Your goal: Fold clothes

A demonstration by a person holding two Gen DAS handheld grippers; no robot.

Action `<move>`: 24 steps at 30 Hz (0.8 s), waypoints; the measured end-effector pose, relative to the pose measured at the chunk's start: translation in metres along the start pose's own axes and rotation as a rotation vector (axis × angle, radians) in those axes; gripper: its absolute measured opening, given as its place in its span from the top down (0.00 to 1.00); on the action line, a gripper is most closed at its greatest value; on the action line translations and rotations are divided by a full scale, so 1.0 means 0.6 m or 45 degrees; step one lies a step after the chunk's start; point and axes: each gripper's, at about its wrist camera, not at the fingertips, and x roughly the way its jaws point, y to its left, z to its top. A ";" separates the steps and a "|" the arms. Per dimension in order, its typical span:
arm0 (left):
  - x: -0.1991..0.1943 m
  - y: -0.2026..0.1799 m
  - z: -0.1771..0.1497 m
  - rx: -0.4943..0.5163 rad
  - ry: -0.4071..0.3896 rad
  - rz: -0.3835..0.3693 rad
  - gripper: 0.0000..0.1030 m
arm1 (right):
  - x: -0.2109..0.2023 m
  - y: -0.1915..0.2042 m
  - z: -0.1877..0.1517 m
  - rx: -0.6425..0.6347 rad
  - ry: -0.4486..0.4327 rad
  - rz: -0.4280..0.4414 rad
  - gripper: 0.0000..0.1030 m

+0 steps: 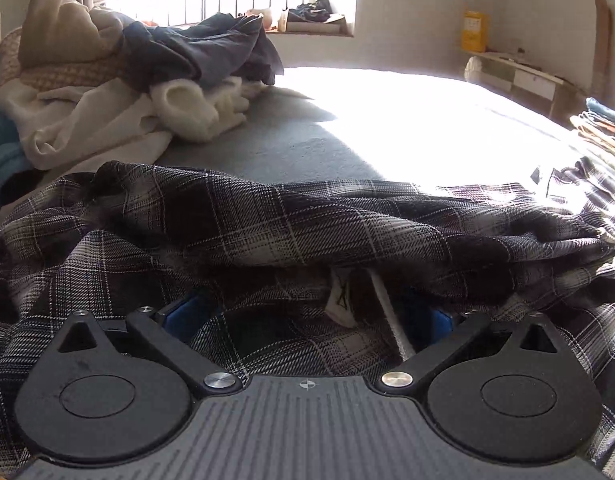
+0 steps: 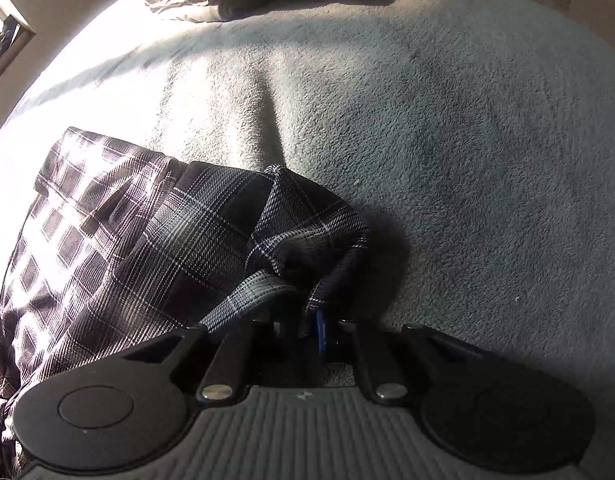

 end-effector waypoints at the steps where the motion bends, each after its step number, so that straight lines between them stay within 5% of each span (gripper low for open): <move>1: 0.000 -0.001 0.001 0.001 0.002 0.001 0.00 | -0.001 -0.001 0.000 0.003 -0.001 0.004 0.89; 10: -0.005 0.006 0.018 -0.047 0.049 -0.002 0.00 | -0.012 -0.008 -0.001 0.024 0.003 0.024 0.87; 14: -0.018 0.010 0.027 -0.074 0.065 -0.029 0.00 | -0.025 -0.021 0.002 0.104 0.003 0.051 0.76; 16: -0.024 0.012 0.033 -0.093 0.071 -0.041 0.00 | -0.034 -0.033 0.004 0.166 -0.005 0.067 0.60; 24: -0.001 0.007 0.022 -0.076 0.019 0.026 0.00 | -0.068 -0.053 0.013 0.325 -0.109 0.110 0.58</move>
